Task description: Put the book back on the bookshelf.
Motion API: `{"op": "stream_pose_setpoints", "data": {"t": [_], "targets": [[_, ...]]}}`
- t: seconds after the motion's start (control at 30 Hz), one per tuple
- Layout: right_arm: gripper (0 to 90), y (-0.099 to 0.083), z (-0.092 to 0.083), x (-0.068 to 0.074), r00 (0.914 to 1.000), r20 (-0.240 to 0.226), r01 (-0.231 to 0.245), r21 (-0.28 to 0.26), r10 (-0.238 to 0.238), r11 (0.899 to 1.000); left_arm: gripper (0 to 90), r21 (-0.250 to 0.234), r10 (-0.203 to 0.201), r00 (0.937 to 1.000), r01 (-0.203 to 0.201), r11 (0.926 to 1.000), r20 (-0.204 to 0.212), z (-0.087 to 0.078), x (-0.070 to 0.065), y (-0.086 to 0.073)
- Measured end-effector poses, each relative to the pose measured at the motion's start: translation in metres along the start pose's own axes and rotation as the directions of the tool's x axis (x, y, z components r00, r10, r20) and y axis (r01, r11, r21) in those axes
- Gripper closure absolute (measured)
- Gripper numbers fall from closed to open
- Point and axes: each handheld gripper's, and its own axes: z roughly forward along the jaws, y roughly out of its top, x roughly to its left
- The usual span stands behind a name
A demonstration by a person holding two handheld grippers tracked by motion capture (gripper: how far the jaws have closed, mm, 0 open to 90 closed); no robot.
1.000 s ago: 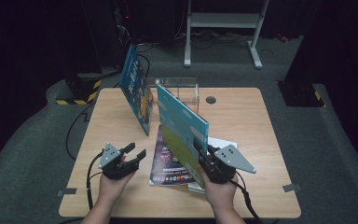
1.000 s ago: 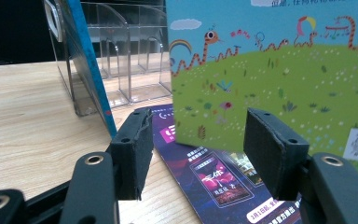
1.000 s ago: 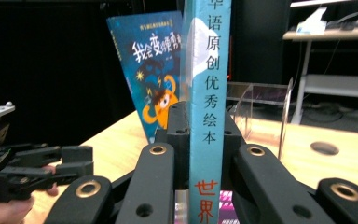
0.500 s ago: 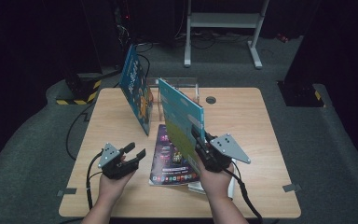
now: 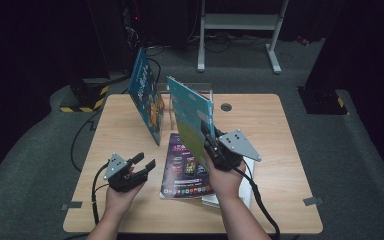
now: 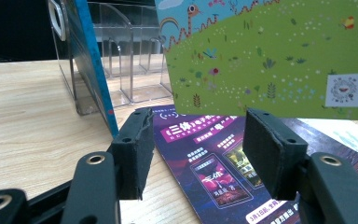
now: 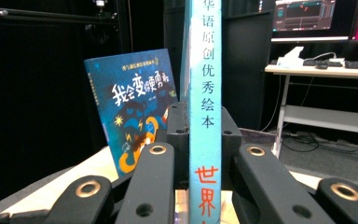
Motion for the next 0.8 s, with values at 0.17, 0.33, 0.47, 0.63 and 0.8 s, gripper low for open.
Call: {"op": "stream_pose_setpoints", "data": {"t": [0.17, 0.33, 0.47, 0.63, 0.8], "targets": [[81.7, -0.002, 0.011, -0.001, 0.9998, 0.000, -0.019, 0.007, 0.019, 1.000, 43.4, -0.001, -0.001, 1.0000, 0.001, 1.0000, 0.000, 0.000, 0.000, 0.000], [81.7, -0.006, 0.019, 0.002, 0.9999, 0.005, -0.011, 0.010, 0.011, 1.000, 43.5, 0.001, 0.002, 1.0000, -0.002, 1.0000, 0.002, 0.000, 0.000, 0.000], [81.6, -0.009, 0.021, 0.005, 0.9999, 0.010, 0.003, 0.009, -0.003, 1.000, 43.5, -0.003, -0.005, 1.0000, 0.005, 1.0000, 0.002, 0.001, 0.000, 0.000], [81.4, -0.012, 0.016, 0.008, 0.9998, 0.011, 0.015, 0.014, -0.015, 1.000, 43.6, -0.003, -0.002, 1.0000, 0.002, 1.0000, 0.006, 0.000, -0.001, 0.000], [81.2, -0.015, 0.007, 0.009, 0.9998, 0.018, 0.002, 0.039, -0.003, 0.999, 43.6, -0.008, 0.015, 0.9997, -0.015, 0.9999, 0.016, -0.002, -0.004, 0.004]]}}
